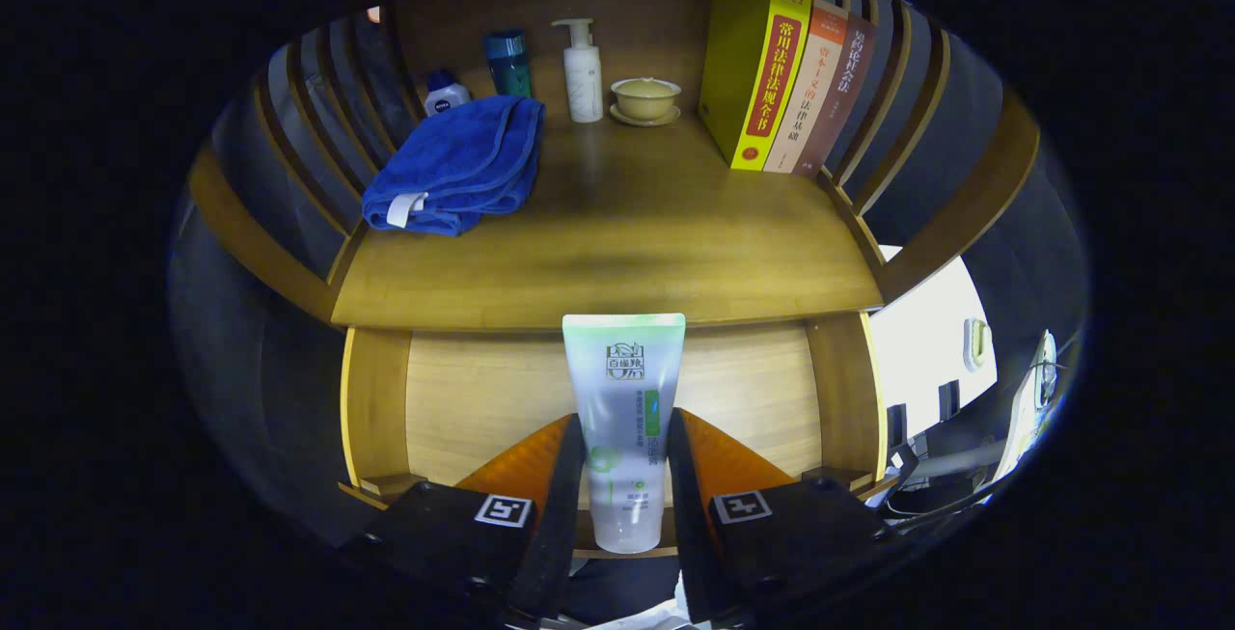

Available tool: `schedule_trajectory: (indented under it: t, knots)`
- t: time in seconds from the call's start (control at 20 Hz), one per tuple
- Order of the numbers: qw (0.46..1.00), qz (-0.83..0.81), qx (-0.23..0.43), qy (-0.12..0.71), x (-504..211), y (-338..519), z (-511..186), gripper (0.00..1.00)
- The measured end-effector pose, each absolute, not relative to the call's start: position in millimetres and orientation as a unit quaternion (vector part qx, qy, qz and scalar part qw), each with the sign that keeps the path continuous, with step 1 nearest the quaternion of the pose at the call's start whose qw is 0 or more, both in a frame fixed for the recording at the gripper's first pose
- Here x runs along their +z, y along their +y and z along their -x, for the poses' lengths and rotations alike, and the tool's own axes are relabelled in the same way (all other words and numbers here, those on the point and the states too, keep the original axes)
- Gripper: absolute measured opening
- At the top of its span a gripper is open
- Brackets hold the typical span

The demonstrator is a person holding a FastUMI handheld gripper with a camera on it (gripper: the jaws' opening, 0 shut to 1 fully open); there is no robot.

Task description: Pull open the drawer, take out the items inside it, and place them on the countertop above the cabinet.

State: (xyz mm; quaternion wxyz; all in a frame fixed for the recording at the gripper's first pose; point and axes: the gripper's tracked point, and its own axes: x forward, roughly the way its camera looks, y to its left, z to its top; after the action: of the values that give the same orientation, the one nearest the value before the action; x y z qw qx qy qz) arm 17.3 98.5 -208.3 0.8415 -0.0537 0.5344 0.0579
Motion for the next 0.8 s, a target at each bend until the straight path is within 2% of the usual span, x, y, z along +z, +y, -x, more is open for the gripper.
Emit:
schedule_trajectory:
  t: [0.8]
  knots:
    - [0.85,0.071,0.044,0.519,-213,113,-107,0.54]
